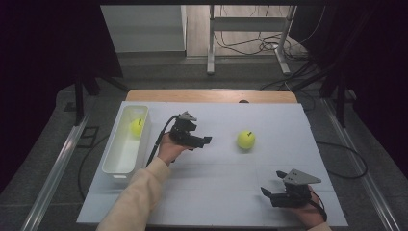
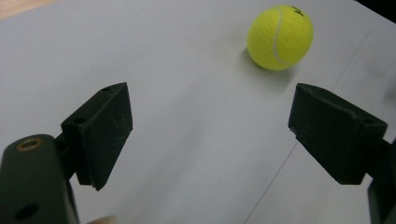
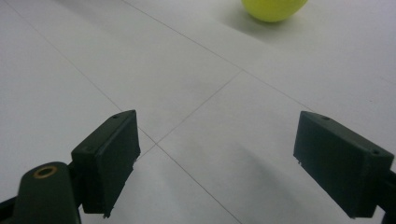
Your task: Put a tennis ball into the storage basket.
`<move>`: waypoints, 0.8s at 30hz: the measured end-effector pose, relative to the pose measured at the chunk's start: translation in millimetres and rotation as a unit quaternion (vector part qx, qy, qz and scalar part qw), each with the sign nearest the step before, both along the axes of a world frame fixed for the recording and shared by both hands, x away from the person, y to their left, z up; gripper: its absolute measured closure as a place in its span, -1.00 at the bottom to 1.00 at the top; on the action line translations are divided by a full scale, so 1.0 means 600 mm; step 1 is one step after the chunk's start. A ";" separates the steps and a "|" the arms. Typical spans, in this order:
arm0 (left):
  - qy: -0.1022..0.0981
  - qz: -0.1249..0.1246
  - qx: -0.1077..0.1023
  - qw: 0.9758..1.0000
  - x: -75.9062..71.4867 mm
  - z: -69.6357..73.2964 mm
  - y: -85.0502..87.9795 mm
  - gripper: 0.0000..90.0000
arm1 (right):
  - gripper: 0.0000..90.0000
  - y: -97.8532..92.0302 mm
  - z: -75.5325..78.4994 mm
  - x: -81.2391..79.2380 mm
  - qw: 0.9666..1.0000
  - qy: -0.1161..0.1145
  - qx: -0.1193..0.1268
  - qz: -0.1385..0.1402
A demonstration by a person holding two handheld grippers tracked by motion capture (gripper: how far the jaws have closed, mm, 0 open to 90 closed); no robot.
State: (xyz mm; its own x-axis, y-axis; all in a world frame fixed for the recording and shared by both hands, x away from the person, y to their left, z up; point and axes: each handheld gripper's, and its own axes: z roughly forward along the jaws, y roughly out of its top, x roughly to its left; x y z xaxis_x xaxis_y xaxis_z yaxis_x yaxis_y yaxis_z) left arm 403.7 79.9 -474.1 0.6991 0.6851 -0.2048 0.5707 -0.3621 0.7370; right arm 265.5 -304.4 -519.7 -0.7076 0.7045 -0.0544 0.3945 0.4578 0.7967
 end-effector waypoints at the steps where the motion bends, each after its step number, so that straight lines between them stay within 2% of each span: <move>1: 0.001 0.001 0.000 1.000 0.001 -0.001 -0.001 -0.69 | -0.68 0.000 0.000 0.000 1.000 0.000 0.000 0.000; 6: 0.002 -0.002 0.002 1.000 0.004 -0.002 -0.007 -0.68 | -0.68 0.000 0.000 0.000 1.000 0.000 0.000 0.000; 24: 0.001 -0.027 0.008 1.000 0.014 0.000 -0.059 -0.69 | -0.68 -0.001 0.002 0.000 1.000 -0.003 0.005 -0.001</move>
